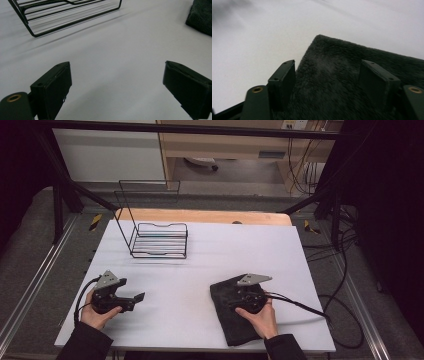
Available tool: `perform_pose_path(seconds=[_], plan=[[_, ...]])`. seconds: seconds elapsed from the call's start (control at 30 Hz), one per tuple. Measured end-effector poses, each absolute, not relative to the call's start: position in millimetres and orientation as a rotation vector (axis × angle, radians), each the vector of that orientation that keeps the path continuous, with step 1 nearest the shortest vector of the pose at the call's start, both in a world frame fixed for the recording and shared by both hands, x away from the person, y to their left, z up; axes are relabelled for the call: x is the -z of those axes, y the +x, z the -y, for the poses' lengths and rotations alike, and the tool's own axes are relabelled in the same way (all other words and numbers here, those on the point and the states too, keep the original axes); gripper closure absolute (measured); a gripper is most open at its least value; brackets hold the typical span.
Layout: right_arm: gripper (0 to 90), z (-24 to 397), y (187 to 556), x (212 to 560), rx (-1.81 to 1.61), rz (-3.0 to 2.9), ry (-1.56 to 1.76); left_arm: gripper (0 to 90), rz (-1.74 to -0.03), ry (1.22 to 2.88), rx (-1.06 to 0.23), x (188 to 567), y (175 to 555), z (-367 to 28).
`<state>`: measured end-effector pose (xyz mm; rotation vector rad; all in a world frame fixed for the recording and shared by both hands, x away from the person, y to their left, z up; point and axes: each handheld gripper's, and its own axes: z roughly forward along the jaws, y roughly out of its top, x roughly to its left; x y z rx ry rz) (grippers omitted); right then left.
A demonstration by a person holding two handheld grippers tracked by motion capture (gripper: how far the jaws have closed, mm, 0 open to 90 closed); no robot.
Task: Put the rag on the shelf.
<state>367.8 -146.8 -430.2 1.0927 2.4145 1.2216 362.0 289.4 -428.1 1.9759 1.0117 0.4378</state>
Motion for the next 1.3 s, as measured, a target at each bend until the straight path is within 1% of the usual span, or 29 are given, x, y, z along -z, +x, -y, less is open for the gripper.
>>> perform_pose_path(seconds=[0.03,0.07,0.23,0.33,0.4,0.43,0.47,0.77,0.8,0.83,0.87,1.0,1.3], plan=[[31.2,147,368,430,-1.222,-2.414,1.093,8.5,-1.012,1.976,-0.438,428,362,-289],[33.2,142,368,432,-1.214,-2.420,1.081,8.5,-1.014,1.975,-0.439,428,362,-290],[46.5,115,367,438,-1.157,-2.457,1.017,8.9,-1.020,1.974,-0.444,429,363,-291],[52.6,105,365,442,-1.096,-2.459,0.977,9.0,-1.018,1.978,-0.446,429,362,-291],[56.1,103,364,444,-1.071,-2.450,0.962,9.0,-1.016,1.980,-0.446,429,362,-290],[56.1,103,364,444,-1.071,-2.450,0.962,9.0,-1.015,1.981,-0.445,429,362,-290],[60.7,101,362,446,-1.043,-2.437,0.956,9.2,-1.014,1.985,-0.445,429,362,-290],[75.1,95,359,448,-0.959,-2.406,0.909,9.2,-1.018,1.986,-0.446,429,362,-291],[75.1,95,359,448,-0.959,-2.406,0.909,9.2,-1.018,1.986,-0.446,429,362,-291],[79.6,96,360,447,-0.960,-2.413,0.906,9.2,-1.020,1.986,-0.447,429,362,-291],[81.2,96,361,446,-0.961,-2.418,0.899,9.2,-1.021,1.985,-0.446,429,362,-292],[83.9,98,363,442,-0.980,-2.431,0.905,9.3,-1.022,1.985,-0.445,429,362,-292],[84.9,101,368,428,-1.085,-2.445,0.966,9.4,-1.029,1.981,-0.442,429,363,-292]])
